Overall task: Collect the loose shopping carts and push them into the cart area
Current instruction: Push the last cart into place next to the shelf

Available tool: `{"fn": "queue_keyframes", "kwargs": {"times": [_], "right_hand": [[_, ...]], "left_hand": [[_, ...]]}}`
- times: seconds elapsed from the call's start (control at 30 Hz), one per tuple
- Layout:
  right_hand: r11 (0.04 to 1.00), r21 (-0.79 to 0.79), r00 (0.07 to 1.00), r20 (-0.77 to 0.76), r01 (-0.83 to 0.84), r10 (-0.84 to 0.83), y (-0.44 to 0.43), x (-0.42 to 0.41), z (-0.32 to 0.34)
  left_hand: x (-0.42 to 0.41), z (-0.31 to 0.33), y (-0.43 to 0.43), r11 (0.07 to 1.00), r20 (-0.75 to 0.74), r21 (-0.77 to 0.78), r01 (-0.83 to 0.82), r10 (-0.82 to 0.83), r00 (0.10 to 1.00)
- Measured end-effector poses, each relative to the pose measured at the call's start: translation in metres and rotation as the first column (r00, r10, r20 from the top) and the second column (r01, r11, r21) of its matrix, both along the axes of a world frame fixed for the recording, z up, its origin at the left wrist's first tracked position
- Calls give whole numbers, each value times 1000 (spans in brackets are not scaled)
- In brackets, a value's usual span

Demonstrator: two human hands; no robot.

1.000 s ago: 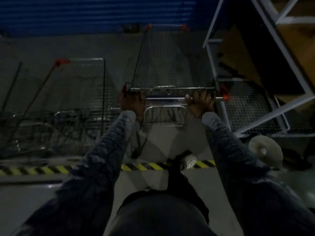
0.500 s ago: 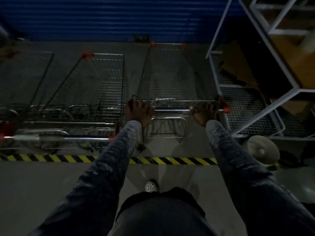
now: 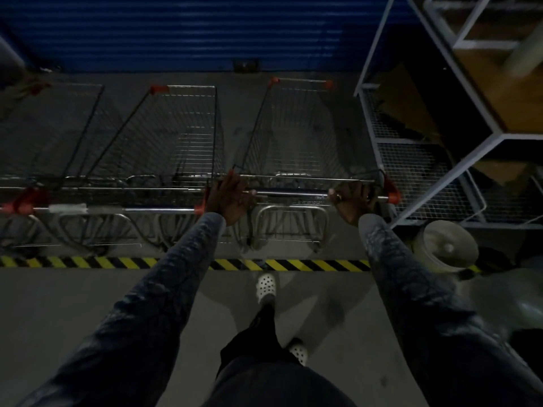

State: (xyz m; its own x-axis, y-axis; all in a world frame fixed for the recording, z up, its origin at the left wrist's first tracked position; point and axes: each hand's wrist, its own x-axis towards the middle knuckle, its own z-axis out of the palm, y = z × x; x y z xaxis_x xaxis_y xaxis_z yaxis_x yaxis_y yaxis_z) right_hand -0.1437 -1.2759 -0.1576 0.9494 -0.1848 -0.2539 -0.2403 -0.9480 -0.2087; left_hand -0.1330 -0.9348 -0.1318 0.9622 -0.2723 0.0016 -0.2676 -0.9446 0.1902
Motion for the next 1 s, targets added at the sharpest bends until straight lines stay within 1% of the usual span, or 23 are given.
{"fn": "queue_keyframes", "kwargs": {"times": [0.07, 0.13, 0.17, 0.23, 0.27, 0.33, 0.43, 0.5, 0.57, 0.6, 0.63, 0.7, 0.73, 0.8, 0.9, 0.97, 1.0], "right_hand": [[1000, 14, 1000, -6, 11, -11, -3, -1, -5], [999, 30, 1000, -19, 16, -16, -4, -4, -4], [1000, -5, 1000, 1, 13, -13, -1, -7, -1], [997, -71, 991, 132, 6, 3, 8, -13, 4], [998, -61, 987, 161, 1, 9, 13, -14, 8], [1000, -22, 996, 82, -22, 24, 19, -14, 11], [996, -6, 992, 87, -91, 91, 21, -13, 7], [991, 31, 985, 113, -132, 128, 14, -7, 5], [979, 47, 976, 103, -197, 191, 9, -3, 8], [977, 51, 973, 109, -208, 202, 6, -1, 9], [981, 72, 978, 117, -181, 171, 6, 0, 13], [990, 67, 982, 152, -124, 112, 8, 0, 19], [994, 39, 981, 169, -106, 98, 9, 3, 17], [997, -27, 985, 154, -68, 71, 9, 8, 16], [995, -92, 994, 102, -23, 32, 0, 9, 17], [991, -126, 989, 134, -43, 60, -5, 4, 5], [981, -179, 981, 163, -78, 107, -8, 1, -6]], "left_hand": [[-5, -1, 0, 1000, 2, -12, -10, 10, 1000], [-11, 5, -3, 1000, 19, 8, 3, -3, 1000], [-11, 5, -2, 1000, 50, 5, 13, -13, 999], [-11, 2, 5, 999, 52, -32, 24, -23, 998], [-10, -3, 10, 999, 58, -19, 26, -25, 998], [-4, -11, 21, 1000, 72, 13, 20, -21, 997], [0, -8, 28, 998, 122, 12, 58, -59, 991], [2, -9, 34, 992, 242, 24, 123, -125, 962], [3, -12, 41, 993, 308, 15, 119, -118, 944], [4, -15, 45, 996, 308, 7, 87, -85, 947], [3, -19, 48, 998, 312, 19, 56, -59, 948], [0, -28, 52, 996, 298, 87, 7, -33, 954], [-1, -29, 53, 993, 275, 114, -15, -17, 961], [0, -29, 54, 986, 214, 159, -52, 17, 977], [-1, -20, 48, 976, 159, 204, -80, 47, 986], [-4, -14, 42, 969, 156, 221, -110, 76, 985], [-4, -11, 40, 968, 139, 220, -121, 91, 986]]}}
